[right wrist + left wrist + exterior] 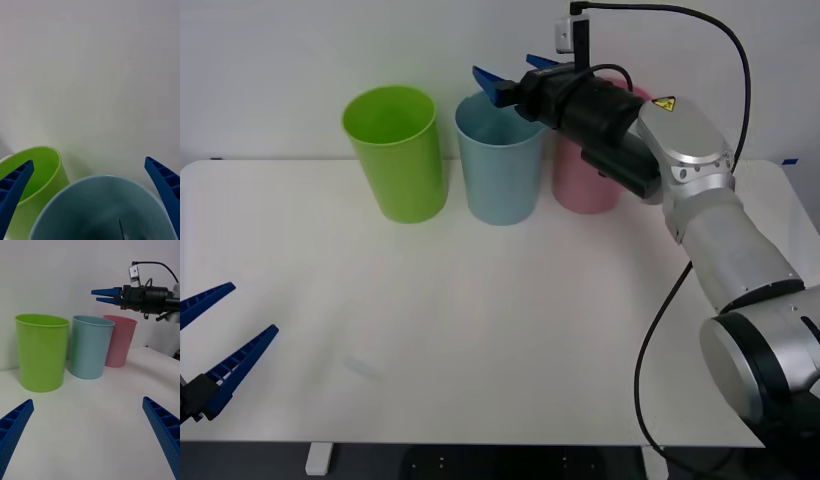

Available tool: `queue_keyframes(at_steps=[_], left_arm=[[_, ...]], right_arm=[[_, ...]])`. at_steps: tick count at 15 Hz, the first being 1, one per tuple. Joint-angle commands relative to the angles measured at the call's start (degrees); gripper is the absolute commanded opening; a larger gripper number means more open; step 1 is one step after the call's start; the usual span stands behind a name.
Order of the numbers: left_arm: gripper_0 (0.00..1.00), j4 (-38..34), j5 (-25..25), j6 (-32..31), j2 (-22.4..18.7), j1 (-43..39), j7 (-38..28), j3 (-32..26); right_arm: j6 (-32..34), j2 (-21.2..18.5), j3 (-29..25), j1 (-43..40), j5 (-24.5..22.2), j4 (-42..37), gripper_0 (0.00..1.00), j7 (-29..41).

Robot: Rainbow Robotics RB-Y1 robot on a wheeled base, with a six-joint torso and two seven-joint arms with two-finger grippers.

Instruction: Grasp the object on the table and drop it into the matching bin: aluminum can to the light blue bin, PET bottle to the pink bin.

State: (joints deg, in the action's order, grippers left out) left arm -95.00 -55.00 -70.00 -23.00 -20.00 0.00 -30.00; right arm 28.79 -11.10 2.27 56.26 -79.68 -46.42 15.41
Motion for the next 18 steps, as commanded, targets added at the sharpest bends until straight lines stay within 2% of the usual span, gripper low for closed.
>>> queue_keyframes(at_steps=[1,6,15,18], left_arm=[[1.00,0.0,0.0,0.0,0.0,0.0,0.0,0.0],[1.00,0.0,0.0,0.0,0.0,0.0,0.0,0.0],[1.00,0.0,0.0,0.0,0.0,0.0,0.0,0.0],[1.00,0.0,0.0,0.0,0.0,0.0,0.0,0.0]], right_arm=[[-0.1,-1.6,1.6,-3.8,1.3,-5.3,1.00,0.0],[-1.0,-8.3,9.3,-12.1,9.0,-17.7,1.00,-0.2],[2.5,-18.2,9.8,-29.7,13.0,-37.6,1.00,-2.7],[2.8,-21.6,9.8,-36.3,16.4,-42.6,1.00,-9.3]])
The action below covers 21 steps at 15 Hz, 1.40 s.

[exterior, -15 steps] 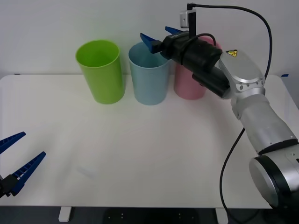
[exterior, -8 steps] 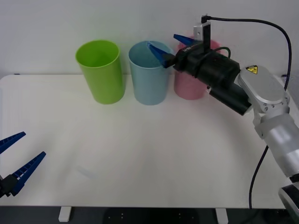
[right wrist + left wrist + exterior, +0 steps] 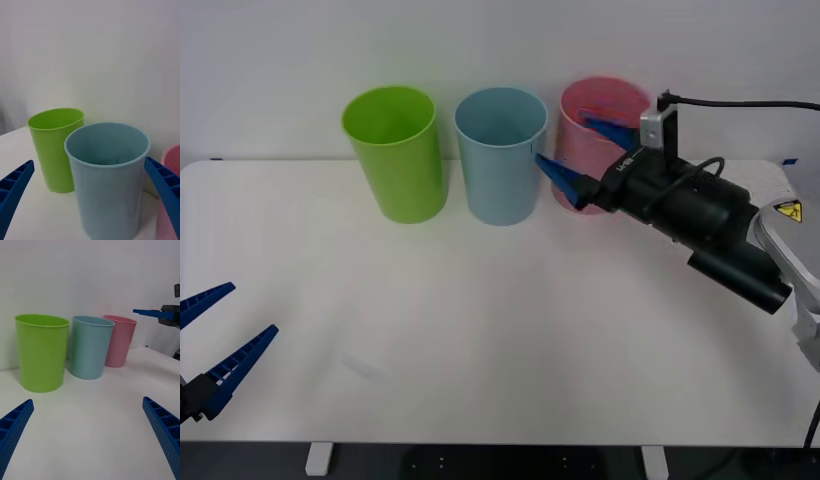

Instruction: Grasp the object on the table and drop it into the matching bin: aluminum can to the light blue bin, PET bottle to the pink bin.

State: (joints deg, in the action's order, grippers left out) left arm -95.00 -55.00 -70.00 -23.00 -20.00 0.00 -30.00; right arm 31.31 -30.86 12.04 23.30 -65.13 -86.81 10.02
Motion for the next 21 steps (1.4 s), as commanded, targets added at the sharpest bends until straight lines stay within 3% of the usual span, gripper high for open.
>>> queue_keyframes(at_steps=[1,5,10,15,21], left_arm=[[1.00,0.0,0.0,0.0,0.0,0.0,0.0,0.0],[1.00,0.0,0.0,0.0,0.0,0.0,0.0,0.0],[1.00,0.0,0.0,0.0,0.0,0.0,0.0,0.0],[1.00,0.0,0.0,0.0,0.0,0.0,0.0,0.0],[1.00,0.0,0.0,0.0,0.0,0.0,0.0,0.0]], right_arm=[[0.4,-3.2,-0.3,-6.0,2.9,-3.6,1.00,-6.5],[3.3,-5.4,-4.1,-14.4,4.9,-7.8,1.00,-12.2],[14.8,-5.3,-12.8,-22.4,4.8,-10.1,1.00,-13.9],[20.5,-5.2,-19.3,-32.4,4.8,-16.1,1.00,-13.6],[20.9,-5.0,-22.6,-44.0,4.8,-22.3,1.00,-14.0]])
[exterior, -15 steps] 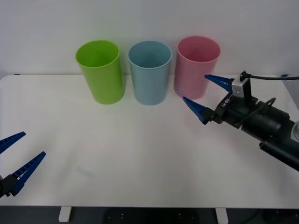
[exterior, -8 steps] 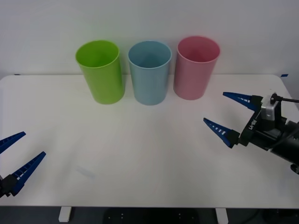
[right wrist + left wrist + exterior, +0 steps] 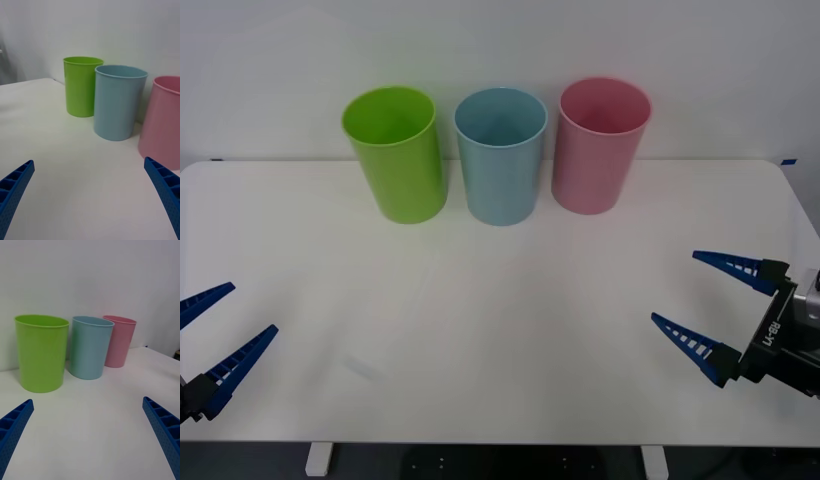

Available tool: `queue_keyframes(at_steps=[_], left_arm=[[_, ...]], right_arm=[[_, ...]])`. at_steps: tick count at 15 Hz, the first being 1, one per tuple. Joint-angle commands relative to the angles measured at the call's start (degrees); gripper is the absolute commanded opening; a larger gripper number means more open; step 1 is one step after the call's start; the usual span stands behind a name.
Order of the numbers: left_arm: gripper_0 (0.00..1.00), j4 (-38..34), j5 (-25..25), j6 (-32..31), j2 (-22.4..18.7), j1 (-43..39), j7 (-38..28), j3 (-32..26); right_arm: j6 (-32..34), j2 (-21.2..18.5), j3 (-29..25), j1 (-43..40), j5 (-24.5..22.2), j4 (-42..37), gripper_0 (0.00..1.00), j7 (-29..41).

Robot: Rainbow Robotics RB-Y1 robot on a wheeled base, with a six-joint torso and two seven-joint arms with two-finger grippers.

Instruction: Grasp the object on the table and drop it into the matching bin: aluminum can to the light blue bin, PET bottle to the pink bin.

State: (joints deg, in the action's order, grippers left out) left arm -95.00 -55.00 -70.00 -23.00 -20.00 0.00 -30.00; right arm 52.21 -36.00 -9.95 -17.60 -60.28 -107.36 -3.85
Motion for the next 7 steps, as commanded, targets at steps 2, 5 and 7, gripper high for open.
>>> queue_keyframes(at_steps=[2,5,7], left_arm=[[1.00,0.0,0.0,0.0,0.0,0.0,0.0,0.0],[1.00,0.0,0.0,0.0,0.0,0.0,0.0,0.0],[1.00,0.0,0.0,0.0,0.0,0.0,0.0,0.0]], right_arm=[[0.1,0.2,-1.1,-5.9,0.0,-2.6,1.00,0.3],[0.2,0.2,-1.1,-6.5,-0.1,-2.5,1.00,0.5],[0.2,0.2,-1.1,-6.5,-0.1,-2.5,1.00,0.5]])
